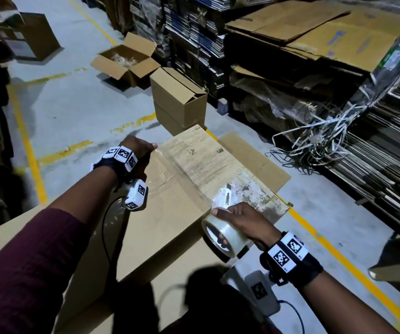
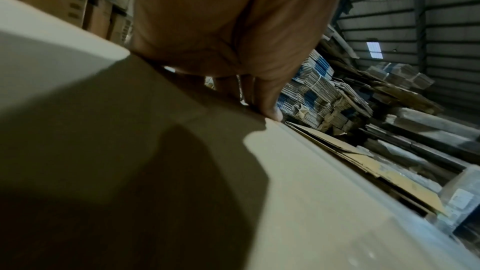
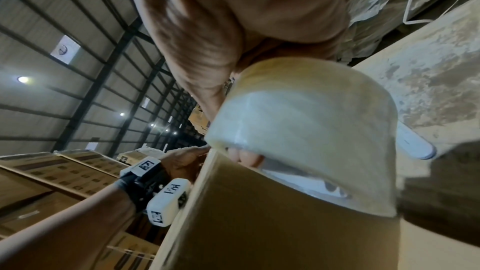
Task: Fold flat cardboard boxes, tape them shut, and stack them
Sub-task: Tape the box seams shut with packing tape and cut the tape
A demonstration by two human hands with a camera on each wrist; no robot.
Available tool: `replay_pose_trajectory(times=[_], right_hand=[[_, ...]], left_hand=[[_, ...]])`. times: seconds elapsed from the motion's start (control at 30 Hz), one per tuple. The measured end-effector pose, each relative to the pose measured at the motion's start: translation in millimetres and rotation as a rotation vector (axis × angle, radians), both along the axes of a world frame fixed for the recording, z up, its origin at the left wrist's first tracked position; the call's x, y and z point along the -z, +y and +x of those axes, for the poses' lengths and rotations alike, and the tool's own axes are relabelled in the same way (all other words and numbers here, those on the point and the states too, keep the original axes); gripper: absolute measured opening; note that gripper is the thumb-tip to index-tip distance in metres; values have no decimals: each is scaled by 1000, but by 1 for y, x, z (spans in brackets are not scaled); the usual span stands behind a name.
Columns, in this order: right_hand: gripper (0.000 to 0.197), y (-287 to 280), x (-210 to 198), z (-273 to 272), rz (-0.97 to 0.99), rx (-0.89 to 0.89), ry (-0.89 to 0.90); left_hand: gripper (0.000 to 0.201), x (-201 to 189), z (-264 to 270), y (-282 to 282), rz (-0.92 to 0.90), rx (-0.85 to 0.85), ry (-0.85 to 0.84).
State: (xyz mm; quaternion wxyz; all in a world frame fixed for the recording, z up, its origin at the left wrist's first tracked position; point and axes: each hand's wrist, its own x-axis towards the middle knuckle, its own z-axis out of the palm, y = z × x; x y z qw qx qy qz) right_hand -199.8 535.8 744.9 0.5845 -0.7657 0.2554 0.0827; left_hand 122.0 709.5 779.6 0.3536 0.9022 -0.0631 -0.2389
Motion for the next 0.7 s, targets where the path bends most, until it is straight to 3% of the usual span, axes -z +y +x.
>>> replay_pose_trajectory(times=[0.27,0.33,0.37,0.47,0.53,0.63,0.7], right_hand=[[67,10,21,-5,130,69,-3],[70,10,20,-2,86,95,16],[73,9,18,0,20,85,33],[81,7,5,4,-251,38,45],[90,10,-14,11,-400,-14,-151],[88,28,-24,39,-672,-293,-384],[88,41,-16,63,-757,-477,-334]], left_hand=[[35,3,-11,12,-117,65,125],[56,-1,-13,15,-53,136,162],[63,-6,-16,15,-21,176,166],[52,-13,-21,14,62,268,110],[59,-15,-24,13,118,297,81],[86,-12,-21,13,79,327,149],[96,-4,-13,14,0,324,196]])
